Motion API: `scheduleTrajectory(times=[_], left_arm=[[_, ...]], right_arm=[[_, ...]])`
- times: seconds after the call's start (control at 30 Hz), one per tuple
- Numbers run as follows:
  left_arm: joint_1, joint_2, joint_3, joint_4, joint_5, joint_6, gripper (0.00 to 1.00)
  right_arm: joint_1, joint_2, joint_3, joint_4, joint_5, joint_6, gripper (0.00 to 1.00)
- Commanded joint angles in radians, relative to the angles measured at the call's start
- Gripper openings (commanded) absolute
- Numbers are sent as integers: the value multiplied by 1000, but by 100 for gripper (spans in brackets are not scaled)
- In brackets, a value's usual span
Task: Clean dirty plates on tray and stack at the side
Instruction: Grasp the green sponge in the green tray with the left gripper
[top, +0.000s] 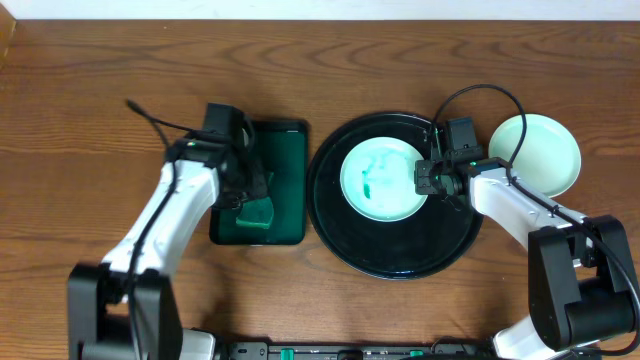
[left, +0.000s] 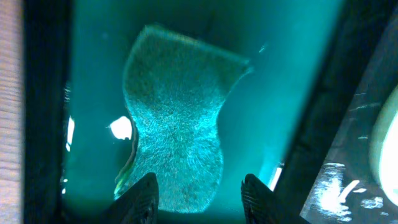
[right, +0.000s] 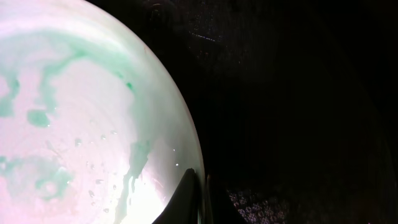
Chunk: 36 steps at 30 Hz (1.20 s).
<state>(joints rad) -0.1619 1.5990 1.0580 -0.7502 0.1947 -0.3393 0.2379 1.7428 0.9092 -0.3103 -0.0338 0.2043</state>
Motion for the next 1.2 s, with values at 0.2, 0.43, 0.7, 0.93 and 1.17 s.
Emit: scheduleTrajectory(times=[0.2, 0.43, 0.7, 0.93, 1.17], left_arm=[[-8, 169, -7, 6, -83, 6, 44], [-8, 238, -7, 29, -75, 6, 39], [-8, 221, 10, 26, -72, 14, 7], [-8, 85, 27, 22, -72, 14, 7], [-8, -202, 27, 34, -73, 13, 7]], right_arm=[[5, -2, -13, 1, -8, -3, 2], [5, -2, -13, 1, -8, -3, 11], [6, -2, -13, 5, -31, 5, 31], [6, -2, -13, 9, -53, 5, 19], [5, -3, -12, 0, -76, 72, 1]])
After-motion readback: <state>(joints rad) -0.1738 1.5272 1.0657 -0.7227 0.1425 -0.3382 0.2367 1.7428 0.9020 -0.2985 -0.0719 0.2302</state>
